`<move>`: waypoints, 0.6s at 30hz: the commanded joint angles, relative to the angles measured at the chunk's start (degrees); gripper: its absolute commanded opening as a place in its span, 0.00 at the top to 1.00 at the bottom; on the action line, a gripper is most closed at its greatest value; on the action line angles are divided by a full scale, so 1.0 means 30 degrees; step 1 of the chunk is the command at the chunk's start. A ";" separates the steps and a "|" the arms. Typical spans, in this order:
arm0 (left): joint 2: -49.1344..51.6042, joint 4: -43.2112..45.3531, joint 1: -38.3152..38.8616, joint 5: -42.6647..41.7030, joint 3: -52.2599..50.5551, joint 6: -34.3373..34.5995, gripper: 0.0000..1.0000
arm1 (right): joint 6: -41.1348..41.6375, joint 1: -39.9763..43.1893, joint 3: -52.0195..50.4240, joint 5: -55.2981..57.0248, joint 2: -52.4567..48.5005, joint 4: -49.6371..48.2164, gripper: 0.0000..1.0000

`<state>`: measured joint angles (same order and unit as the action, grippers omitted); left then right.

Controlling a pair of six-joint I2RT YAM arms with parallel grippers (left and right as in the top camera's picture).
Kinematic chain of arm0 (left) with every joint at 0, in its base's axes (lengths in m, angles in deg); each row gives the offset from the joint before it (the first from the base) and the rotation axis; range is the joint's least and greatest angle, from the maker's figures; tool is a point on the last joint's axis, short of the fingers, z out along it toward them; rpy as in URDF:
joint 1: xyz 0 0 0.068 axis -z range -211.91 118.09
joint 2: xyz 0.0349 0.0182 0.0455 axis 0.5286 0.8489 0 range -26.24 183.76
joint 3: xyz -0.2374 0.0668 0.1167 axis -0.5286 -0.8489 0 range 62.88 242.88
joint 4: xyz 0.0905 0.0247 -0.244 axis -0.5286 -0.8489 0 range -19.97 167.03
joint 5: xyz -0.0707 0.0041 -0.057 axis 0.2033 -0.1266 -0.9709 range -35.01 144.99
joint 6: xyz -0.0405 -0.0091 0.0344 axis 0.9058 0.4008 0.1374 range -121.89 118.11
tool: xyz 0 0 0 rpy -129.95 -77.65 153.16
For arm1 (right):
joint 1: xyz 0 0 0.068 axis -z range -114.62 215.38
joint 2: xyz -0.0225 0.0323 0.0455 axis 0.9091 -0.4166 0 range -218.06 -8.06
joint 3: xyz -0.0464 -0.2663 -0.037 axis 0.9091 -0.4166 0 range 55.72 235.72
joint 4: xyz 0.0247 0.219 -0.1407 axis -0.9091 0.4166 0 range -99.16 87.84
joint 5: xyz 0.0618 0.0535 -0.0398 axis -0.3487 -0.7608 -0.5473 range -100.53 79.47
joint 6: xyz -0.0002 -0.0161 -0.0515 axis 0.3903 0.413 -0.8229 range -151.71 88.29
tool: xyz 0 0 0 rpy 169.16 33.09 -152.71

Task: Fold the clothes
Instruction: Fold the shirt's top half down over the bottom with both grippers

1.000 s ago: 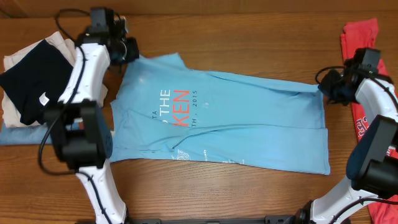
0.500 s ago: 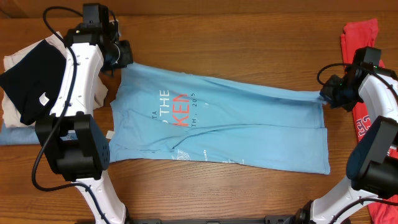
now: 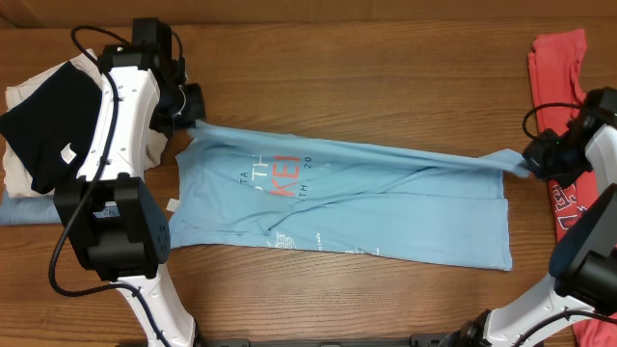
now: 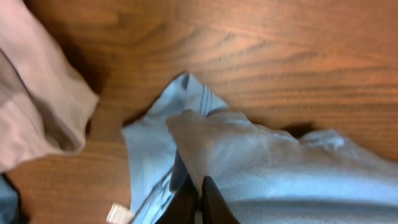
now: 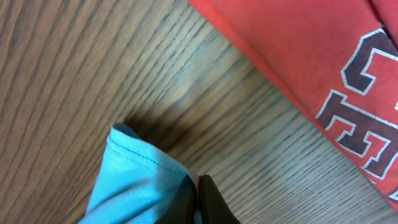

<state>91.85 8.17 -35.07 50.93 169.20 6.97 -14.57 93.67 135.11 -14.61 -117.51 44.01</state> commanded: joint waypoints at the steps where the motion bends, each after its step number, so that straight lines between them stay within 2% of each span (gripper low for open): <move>1: -0.0080 -0.0583 -0.0226 0.0357 0.0073 0.0342 0.96 | 0.0124 0.0204 0.0561 -0.0335 0.0481 -0.0197 0.96; 12: -0.0080 -0.0896 -0.0233 0.0357 0.0073 0.0342 0.96 | -0.1421 0.0109 0.0780 -0.3213 0.0481 -0.0109 0.94; 18: -0.0080 -0.0095 -0.0248 0.0277 0.0073 0.0386 0.96 | -0.1676 0.0109 0.2346 -0.3096 0.0481 0.0372 0.91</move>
<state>91.85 7.29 -35.07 51.00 169.20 7.17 -18.33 93.85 137.85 -22.89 -117.51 44.77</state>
